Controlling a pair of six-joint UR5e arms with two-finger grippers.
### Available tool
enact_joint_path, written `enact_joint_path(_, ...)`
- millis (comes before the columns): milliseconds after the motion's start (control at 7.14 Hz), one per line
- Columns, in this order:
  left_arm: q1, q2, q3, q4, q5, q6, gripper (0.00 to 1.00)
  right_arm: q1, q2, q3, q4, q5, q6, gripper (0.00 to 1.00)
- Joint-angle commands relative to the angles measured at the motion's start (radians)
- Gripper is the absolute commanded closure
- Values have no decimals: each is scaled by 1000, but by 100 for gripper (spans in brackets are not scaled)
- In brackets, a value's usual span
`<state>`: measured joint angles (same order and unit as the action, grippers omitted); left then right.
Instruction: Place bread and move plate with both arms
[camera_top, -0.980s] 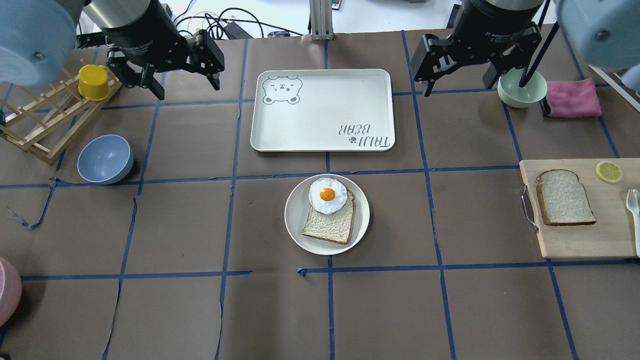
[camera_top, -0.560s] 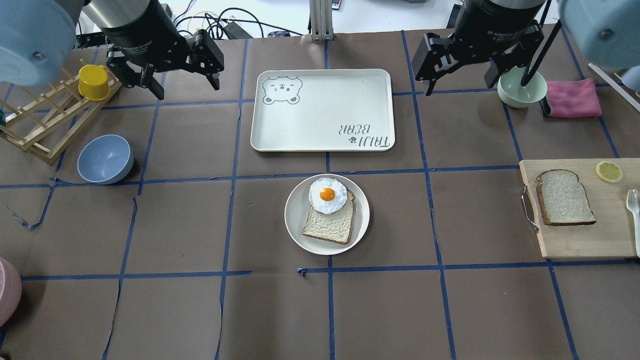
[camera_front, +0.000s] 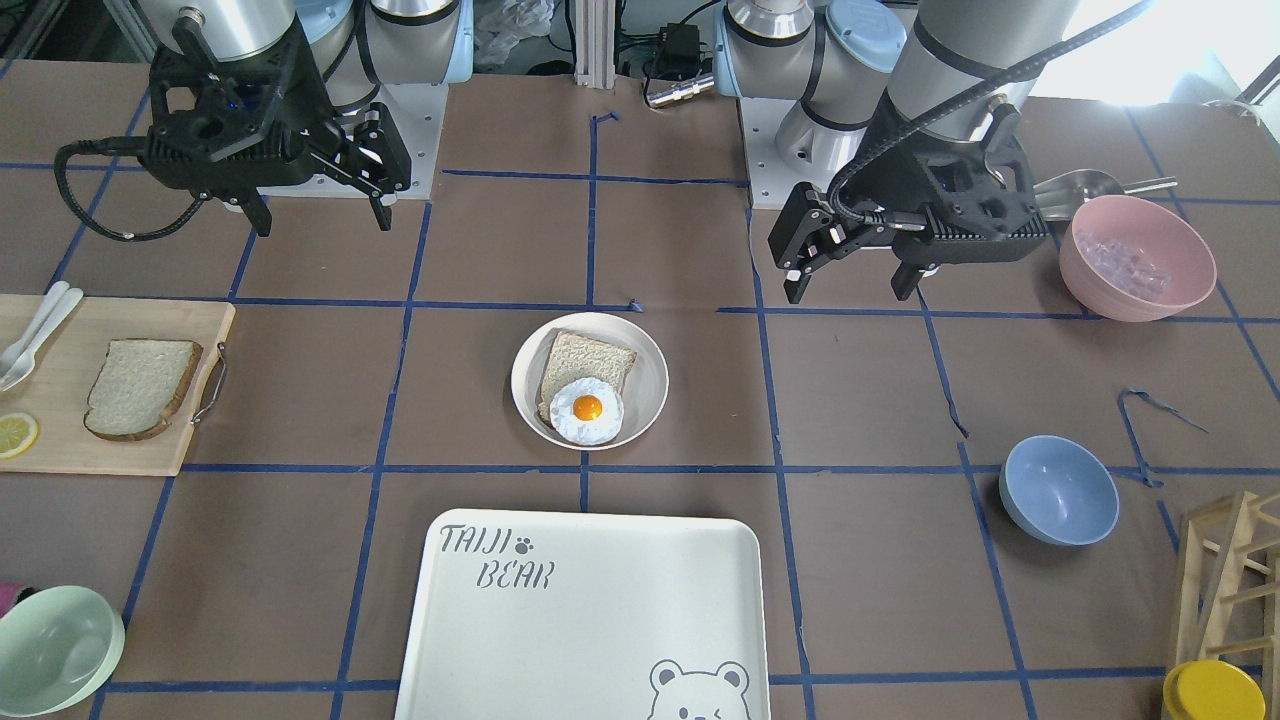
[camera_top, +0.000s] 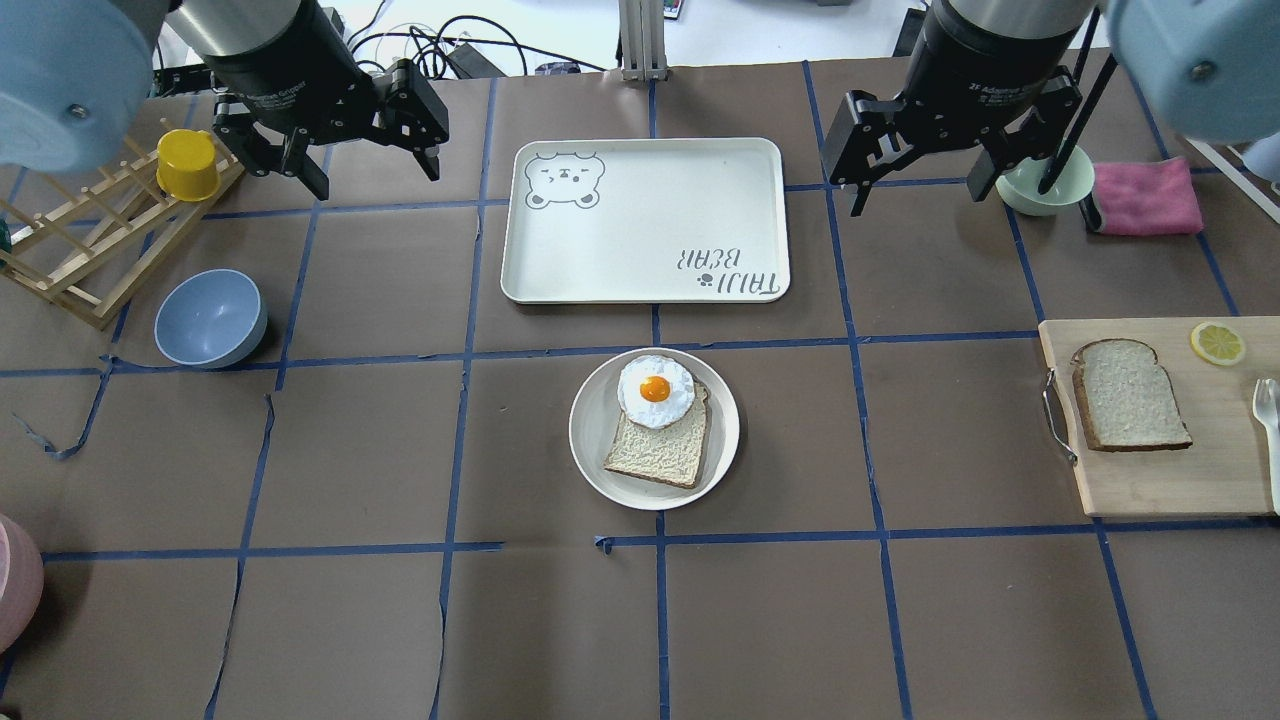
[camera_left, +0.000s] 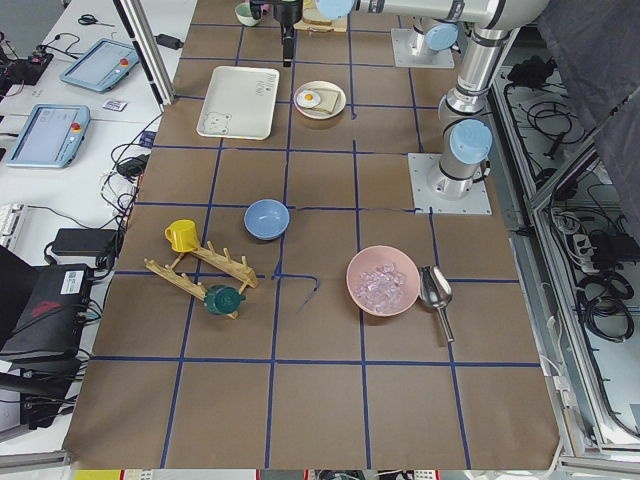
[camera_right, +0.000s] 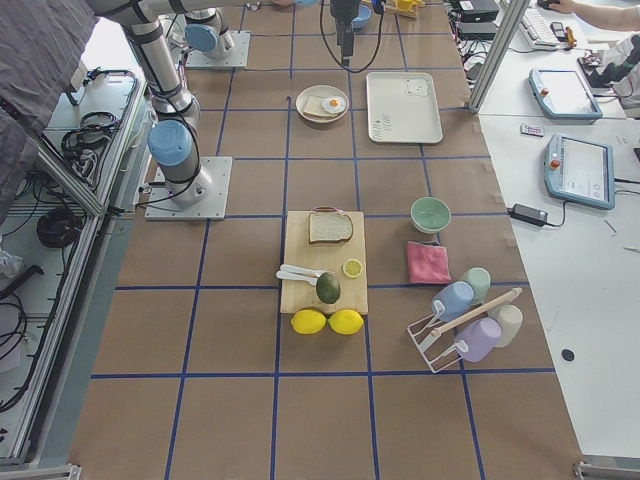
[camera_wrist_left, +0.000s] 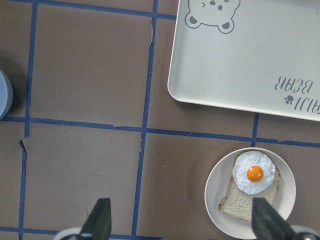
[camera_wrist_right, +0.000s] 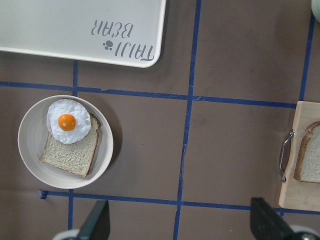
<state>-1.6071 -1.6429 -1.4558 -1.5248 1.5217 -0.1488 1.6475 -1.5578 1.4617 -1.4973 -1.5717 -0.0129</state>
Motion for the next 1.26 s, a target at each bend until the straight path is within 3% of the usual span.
enact_joint_path(0,0,0,0,0,0,0,0,-1,1,0,-1,-7,-2,0)
enact_joint_path(420,0,1,0,0,0,0,0,-47,-1,5,14,-7,-2,0)
enact_joint_path(700,1,1,2,0,0,0,0,-84,1,32,14,-75,-7,0)
enact_joint_path(980,1,1,2,0,0,0,0,-263,31,144,-1,-161,-34,0)
enact_joint_path(1120,1,2,0,0,0,0,0,-359,50,248,-112,-163,-118,0)
